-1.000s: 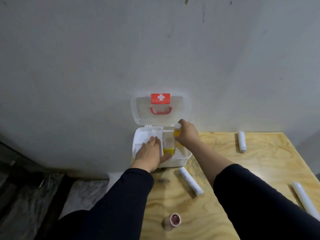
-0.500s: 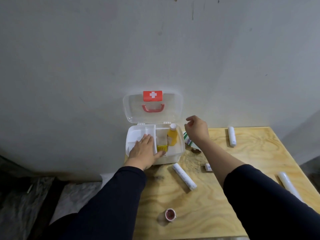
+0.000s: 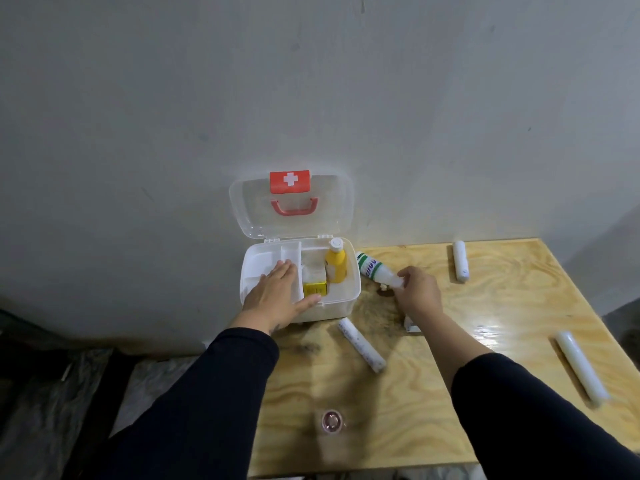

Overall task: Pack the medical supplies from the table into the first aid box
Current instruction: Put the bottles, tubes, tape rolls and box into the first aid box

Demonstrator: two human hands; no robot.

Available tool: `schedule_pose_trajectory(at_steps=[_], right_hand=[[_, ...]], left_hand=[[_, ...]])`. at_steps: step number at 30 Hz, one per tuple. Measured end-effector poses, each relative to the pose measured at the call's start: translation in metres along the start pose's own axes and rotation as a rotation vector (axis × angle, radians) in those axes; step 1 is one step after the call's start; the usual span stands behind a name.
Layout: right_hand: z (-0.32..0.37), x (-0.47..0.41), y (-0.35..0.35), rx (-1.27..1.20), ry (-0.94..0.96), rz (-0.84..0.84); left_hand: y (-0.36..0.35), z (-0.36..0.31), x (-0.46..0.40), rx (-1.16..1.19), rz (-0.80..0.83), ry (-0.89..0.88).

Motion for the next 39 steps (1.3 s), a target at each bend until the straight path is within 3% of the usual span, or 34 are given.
schedule_pose_trajectory(at_steps=[8, 19, 25, 39], right_hand=[[0.033, 0.008, 0.022, -0.336, 0.154, -0.124], [0.08, 0.042, 0.075, -0.431, 0.35, -0.278], [0.116, 0.058, 0.078, -0.546, 0.365, -0.212], [0.105, 0.06, 0.002, -0.134, 0.36, 0.022]], left_hand=[[-0.001, 0.0, 0.0, 0.019, -0.003, 0.013], [0.0, 0.003, -0.002, -0.014, 0.018, -0.001], [0.003, -0.004, 0.002, -0.07, 0.054, -0.019], [-0.004, 0.002, 0.0, -0.062, 0.01, -0.066]])
Point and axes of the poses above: each hand's wrist, its own x-axis away from the middle knuckle, its own y-axis out of the back of the hand, z = x × y, the point moved 2 cm from there along -x, towards the middle knuckle, and after that the axes turned 5 degrees about -y, right-handed, at the moved point
